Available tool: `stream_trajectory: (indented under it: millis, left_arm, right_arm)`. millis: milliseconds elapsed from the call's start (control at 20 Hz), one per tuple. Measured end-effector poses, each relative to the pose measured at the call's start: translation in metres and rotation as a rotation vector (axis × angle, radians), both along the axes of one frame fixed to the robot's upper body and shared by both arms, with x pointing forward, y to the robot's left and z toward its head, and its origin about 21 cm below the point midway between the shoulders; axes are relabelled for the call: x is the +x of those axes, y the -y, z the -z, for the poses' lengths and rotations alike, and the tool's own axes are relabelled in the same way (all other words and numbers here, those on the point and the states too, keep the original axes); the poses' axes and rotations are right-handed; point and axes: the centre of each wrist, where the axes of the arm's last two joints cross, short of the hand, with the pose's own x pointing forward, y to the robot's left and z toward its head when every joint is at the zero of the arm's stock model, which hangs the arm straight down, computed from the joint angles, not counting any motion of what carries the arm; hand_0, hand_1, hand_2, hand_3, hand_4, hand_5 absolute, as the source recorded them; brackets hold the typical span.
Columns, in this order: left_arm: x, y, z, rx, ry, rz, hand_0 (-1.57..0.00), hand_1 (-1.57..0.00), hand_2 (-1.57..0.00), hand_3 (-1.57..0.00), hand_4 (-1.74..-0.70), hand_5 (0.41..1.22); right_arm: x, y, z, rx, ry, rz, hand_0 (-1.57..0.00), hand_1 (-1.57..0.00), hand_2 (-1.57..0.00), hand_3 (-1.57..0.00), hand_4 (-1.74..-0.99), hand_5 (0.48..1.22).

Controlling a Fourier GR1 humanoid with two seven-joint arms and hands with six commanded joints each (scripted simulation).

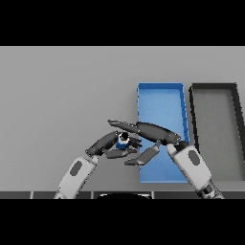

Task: Pick up the blue pipe and place it into the blue bin.

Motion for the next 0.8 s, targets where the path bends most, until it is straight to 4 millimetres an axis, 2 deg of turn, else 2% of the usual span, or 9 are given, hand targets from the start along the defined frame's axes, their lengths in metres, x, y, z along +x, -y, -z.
stream_trajectory:
  millis: [150, 200, 250, 300, 400, 450, 550, 650, 800]
  left_arm:
    - [0.002, -0.002, -0.001, 0.004, 0.017, 0.003, -1.57, -1.57, -1.57, -1.57, -1.46, 1.221]
    - [0.001, -0.004, 0.001, 0.003, -0.001, 0.006, -1.57, -1.57, -1.57, -1.57, -1.51, 1.221]
    - [0.0, 0.001, 0.0, 0.02, -0.013, -0.003, -1.57, -1.57, -1.54, -1.3, -1.56, 1.221]
    - [-0.001, 0.0, 0.0, 0.02, -0.02, -0.007, -1.57, -1.57, -1.53, -1.14, -1.6, 1.221]
    - [0.002, -0.001, 0.0, 0.052, -0.042, -0.019, -1.57, -1.57, -1.54, -1.21, -1.65, 1.221]
    - [0.002, 0.0, 0.0, 0.035, -0.03, -0.016, -1.57, -1.57, -1.55, -1.23, -1.67, 1.221]
    - [-0.001, 0.001, 0.002, 0.019, -0.034, -0.007, -1.57, -1.57, -1.56, -1.31, -1.69, 1.221]
    - [0.001, 0.006, -0.003, 0.022, -0.019, -0.01, -1.57, -1.57, -1.56, -1.32, -1.71, 1.221]
    - [0.001, 0.005, -0.001, 0.018, -0.018, 0.004, -1.57, -1.57, -1.55, -1.4, -1.73, 1.221]
  right_arm:
    - [0.009, -0.018, -0.004, -0.026, -0.004, -0.026, -0.02, -0.11, -0.13, -0.05, -1.222, 0.517]
    - [0.011, -0.021, -0.005, -0.033, -0.011, -0.031, -0.17, -0.24, -0.25, -0.14, -1.255, 0.519]
    - [0.013, -0.025, -0.005, -0.044, -0.012, -0.04, -0.4, -0.44, -0.43, -0.31, -1.303, 0.52]
    - [0.014, -0.027, -0.005, -0.048, -0.014, -0.051, -0.63, -0.65, -0.66, -0.5, -1.383, 0.523]
    - [0.016, -0.034, -0.004, -0.042, 0.0, -0.063, -0.97, -0.98, -0.99, -0.79, -1.496, 0.555]
    - [0.014, -0.034, -0.004, -0.036, 0.004, -0.069, -1.09, -1.1, -1.1, -0.9, -1.537, 0.6]
    - [0.015, -0.038, -0.003, 0.012, -0.036, -0.084, -1.26, -1.27, -1.27, -1.14, -1.495, 0.781]
    - [0.013, -0.04, 0.0, 0.06, -0.045, -0.097, -1.37, -1.38, -1.38, -1.29, -1.475, 0.94]
    - [0.009, -0.036, 0.001, 0.046, -0.002, -0.092, -1.47, -1.47, -1.47, -1.43, -1.481, 1.077]
